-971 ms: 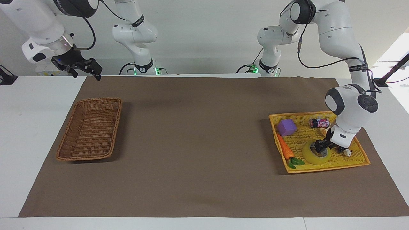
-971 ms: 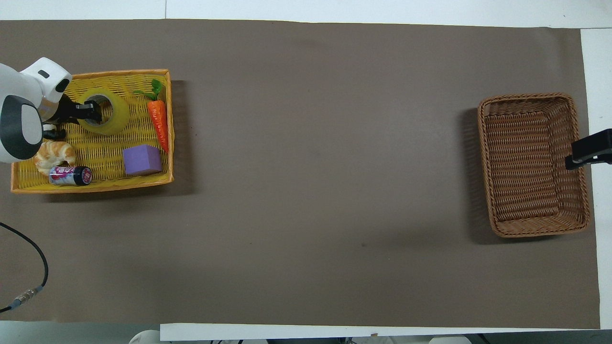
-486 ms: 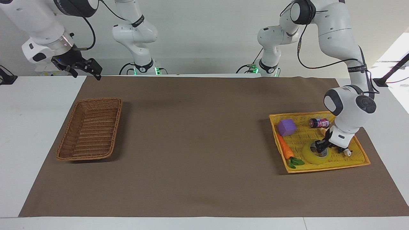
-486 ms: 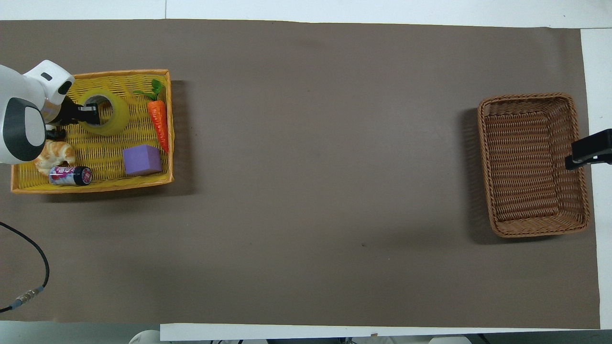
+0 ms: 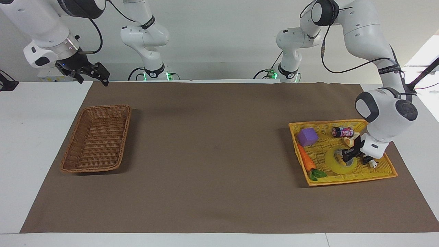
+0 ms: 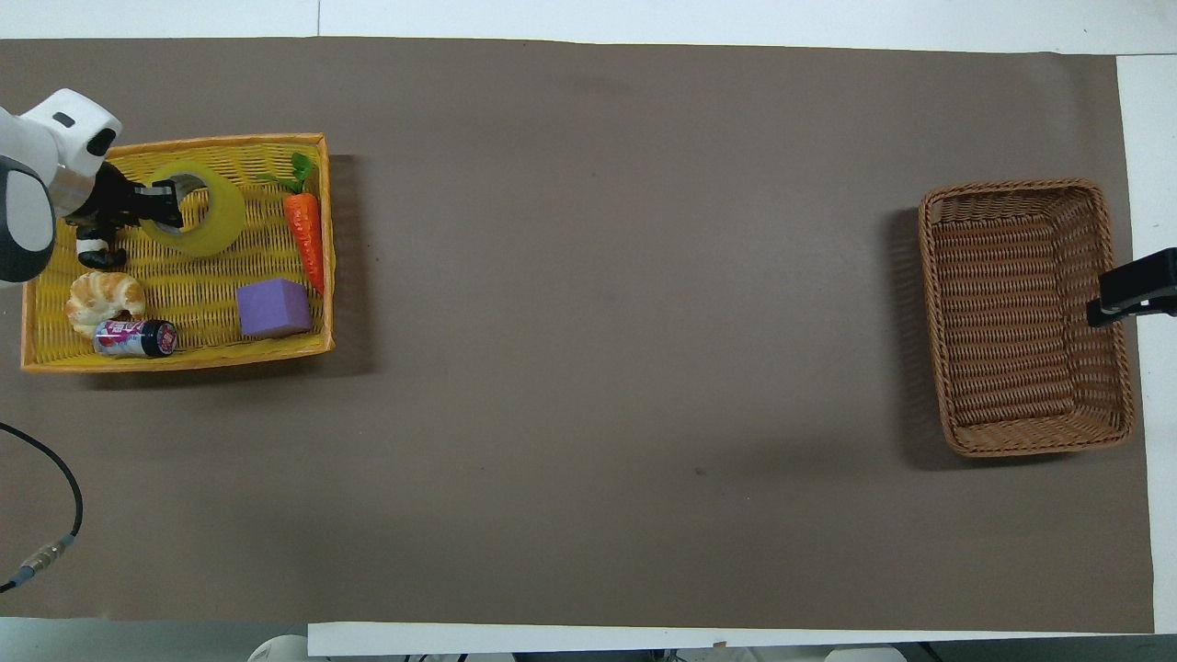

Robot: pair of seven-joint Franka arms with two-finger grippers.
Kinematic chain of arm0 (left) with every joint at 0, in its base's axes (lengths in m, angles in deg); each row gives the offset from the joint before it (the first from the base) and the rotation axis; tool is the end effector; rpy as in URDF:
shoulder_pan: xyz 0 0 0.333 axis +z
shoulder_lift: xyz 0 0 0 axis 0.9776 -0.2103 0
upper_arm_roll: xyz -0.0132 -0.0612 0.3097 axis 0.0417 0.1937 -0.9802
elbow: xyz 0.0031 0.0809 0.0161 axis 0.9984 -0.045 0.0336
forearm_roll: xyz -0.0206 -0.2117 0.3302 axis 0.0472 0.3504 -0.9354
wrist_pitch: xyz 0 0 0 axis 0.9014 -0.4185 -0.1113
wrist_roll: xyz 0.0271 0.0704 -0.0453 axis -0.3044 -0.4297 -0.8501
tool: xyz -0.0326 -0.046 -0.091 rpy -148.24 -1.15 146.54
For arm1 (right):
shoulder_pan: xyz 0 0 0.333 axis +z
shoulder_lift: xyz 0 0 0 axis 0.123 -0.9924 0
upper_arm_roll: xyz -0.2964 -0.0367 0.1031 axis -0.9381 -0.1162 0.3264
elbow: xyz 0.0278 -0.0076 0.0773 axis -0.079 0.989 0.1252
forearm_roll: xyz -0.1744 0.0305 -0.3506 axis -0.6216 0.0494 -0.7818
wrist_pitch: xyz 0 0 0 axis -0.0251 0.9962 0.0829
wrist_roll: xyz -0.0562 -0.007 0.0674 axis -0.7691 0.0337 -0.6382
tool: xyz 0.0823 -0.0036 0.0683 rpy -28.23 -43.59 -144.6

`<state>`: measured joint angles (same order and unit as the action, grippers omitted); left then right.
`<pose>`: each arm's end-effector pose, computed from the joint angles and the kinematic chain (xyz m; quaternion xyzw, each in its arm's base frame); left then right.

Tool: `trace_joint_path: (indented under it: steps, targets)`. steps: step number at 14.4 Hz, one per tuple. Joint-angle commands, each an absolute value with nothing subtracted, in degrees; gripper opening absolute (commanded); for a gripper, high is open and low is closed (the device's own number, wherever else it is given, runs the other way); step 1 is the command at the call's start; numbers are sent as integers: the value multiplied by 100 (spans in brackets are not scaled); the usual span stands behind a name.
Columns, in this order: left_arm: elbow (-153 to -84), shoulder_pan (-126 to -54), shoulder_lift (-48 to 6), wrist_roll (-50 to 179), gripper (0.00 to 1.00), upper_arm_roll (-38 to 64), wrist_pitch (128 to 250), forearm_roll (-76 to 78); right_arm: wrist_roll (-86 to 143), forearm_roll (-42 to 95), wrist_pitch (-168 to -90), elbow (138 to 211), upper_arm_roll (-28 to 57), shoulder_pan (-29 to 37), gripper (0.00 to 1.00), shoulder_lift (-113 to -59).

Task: Move tape to another basket
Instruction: 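Grasp the yellow tape roll with the left gripper, then lift the tape with the left gripper while the right gripper approaches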

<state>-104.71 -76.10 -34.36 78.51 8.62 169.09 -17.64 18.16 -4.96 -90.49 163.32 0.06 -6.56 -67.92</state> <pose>0.6638 0.0264 0.3754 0.9971 0.0626 -0.0005 0.0435 0.5112 -0.0672 0.6201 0.9926 -0.0798 -0.0914 0.0014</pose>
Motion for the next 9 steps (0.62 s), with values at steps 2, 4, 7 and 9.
trace_joint_path:
  steps: [2,4,7,9]
  targets:
    - [-10049,-8223,-3007,6876,0,887,15886,-1272,1936,-483,-9286,16393,84,-680,99,-6752]
    - [-10355,-9038,-2866,6377,2,887,15903,-1166,1945,-474,-9298,16410,93,-671,99,-6735]
    - [-10910,-10069,-2620,5285,0,905,16560,-1157,1963,-491,-9262,16463,85,-680,99,-6498]
    - [-10911,-10544,-2654,4523,0,905,16938,-1131,2093,-47,-9393,16541,93,-680,99,-6497]
